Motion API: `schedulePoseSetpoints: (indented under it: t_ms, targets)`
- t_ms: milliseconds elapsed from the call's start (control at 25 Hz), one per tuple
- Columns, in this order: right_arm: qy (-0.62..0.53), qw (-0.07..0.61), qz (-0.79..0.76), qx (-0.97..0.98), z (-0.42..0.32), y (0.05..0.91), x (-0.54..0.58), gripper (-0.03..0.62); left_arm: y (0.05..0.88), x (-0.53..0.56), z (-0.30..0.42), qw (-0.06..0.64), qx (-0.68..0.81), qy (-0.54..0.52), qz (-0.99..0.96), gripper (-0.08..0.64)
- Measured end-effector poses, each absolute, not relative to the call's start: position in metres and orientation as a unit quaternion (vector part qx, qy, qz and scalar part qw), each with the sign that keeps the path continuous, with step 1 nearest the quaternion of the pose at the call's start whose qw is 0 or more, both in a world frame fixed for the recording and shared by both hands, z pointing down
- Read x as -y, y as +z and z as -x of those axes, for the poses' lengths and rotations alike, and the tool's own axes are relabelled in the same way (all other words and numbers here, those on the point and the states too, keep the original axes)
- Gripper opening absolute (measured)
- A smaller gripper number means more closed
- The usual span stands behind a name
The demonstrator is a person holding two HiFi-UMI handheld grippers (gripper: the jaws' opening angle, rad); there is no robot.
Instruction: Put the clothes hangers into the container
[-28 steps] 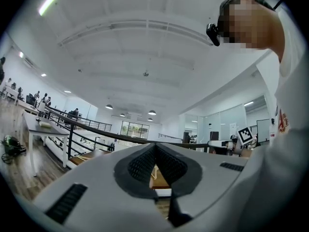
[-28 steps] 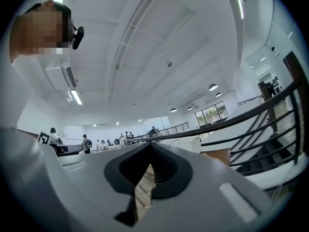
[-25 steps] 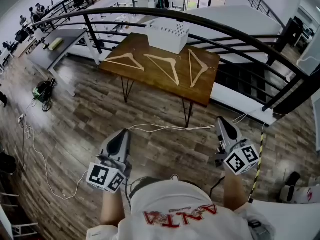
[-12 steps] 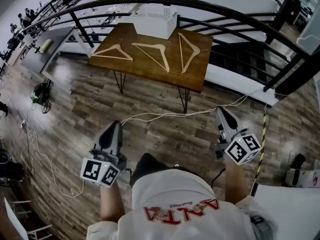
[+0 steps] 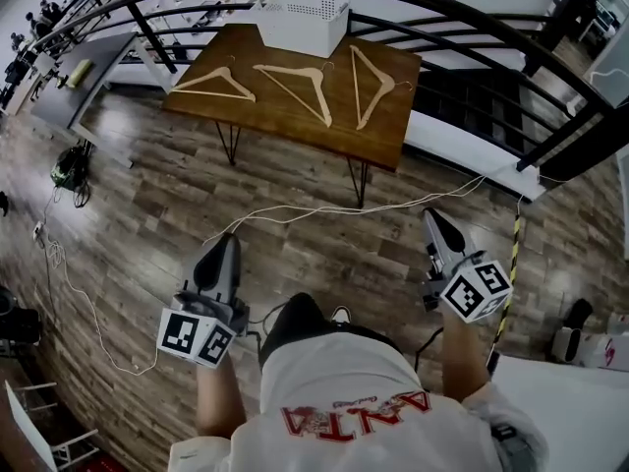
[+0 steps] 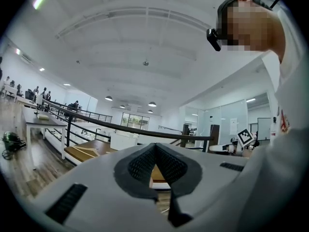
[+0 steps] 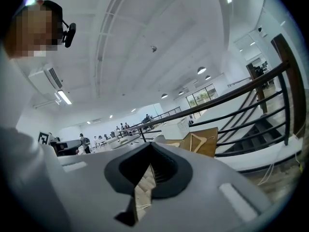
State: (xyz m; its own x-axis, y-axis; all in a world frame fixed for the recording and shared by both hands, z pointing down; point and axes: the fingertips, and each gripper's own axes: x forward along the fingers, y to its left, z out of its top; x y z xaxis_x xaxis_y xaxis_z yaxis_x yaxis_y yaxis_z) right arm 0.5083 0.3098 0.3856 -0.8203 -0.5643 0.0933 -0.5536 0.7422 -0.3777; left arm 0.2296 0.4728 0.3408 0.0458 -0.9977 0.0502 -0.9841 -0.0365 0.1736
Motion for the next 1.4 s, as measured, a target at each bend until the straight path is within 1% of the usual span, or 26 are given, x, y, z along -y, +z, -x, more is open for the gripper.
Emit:
schedulePoseSetpoints:
  t_ms: [160, 360, 680, 920, 1400]
  targets:
    - [-0.187, 0.006, 0.284, -0.941, -0.493, 0.384, -0.307, -0.002, 0.351, -0.469, -0.22, 0.094, 0.694, -0.048, -0.712, 0.006]
    - [-0.184, 0.001, 0.284, -0.941, -0.476, 0.389, -0.298, -0.002, 0.352, -0.449, -0.211, 0.091, 0.683, -0.047, -0.723, 0.006]
    - [-0.181, -0.003, 0.315, -0.932, -0.448, 0.389, -0.24, -0.002, 0.356, -0.382, -0.175, 0.095, 0.664, -0.06, -0.739, 0.006]
    - [-0.175, -0.002, 0.324, -0.93, -0.379, 0.377, -0.187, -0.002, 0.356, -0.325, -0.118, 0.102, 0.649, -0.053, -0.752, 0.006]
    - [-0.151, -0.029, 0.321, -0.935, -0.237, 0.365, -0.135, -0.002, 0.361, -0.263, 0.013, 0.11, 0.641, -0.065, -0.757, 0.006]
